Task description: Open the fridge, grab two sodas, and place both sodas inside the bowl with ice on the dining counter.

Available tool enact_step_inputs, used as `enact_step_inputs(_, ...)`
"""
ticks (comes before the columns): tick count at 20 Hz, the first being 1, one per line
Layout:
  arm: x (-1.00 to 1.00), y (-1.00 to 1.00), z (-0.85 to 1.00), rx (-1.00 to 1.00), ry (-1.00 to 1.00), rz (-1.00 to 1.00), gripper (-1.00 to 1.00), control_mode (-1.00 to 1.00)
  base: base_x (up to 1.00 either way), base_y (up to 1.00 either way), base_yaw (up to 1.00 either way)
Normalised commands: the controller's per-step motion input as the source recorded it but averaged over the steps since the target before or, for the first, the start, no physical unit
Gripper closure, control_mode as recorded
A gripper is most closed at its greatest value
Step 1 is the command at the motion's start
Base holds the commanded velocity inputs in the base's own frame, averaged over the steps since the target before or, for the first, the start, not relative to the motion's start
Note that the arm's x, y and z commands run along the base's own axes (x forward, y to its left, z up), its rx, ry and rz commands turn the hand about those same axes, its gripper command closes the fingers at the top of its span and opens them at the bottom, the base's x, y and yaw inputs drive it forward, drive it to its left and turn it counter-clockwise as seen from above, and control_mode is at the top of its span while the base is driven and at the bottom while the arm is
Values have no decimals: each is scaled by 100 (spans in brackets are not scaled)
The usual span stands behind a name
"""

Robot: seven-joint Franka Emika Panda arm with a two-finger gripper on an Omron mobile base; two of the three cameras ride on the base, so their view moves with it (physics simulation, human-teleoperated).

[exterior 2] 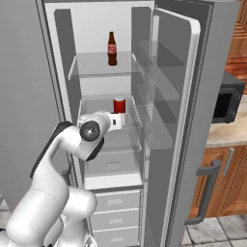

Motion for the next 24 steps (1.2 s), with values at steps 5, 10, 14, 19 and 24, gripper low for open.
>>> enact_step_inputs(5, 0, -4, 0, 0, -3, 0, -100, -100, 0, 0, 0)
enact_step_inputs(10, 6, -1, 0, 0, -2, 0, -100, -100, 0, 0, 0)
enact_step_inputs(14, 15, 0, 0, 0, 0, 0, -100, -100, 0, 0, 0)
enact_step_inputs(19, 19, 0, -2, 0, 0, 0, -100, -100, 0, 0, 0)
enact_step_inputs(24, 28, 0, -3, 0, 0, 0, -100, -100, 0, 0, 0)
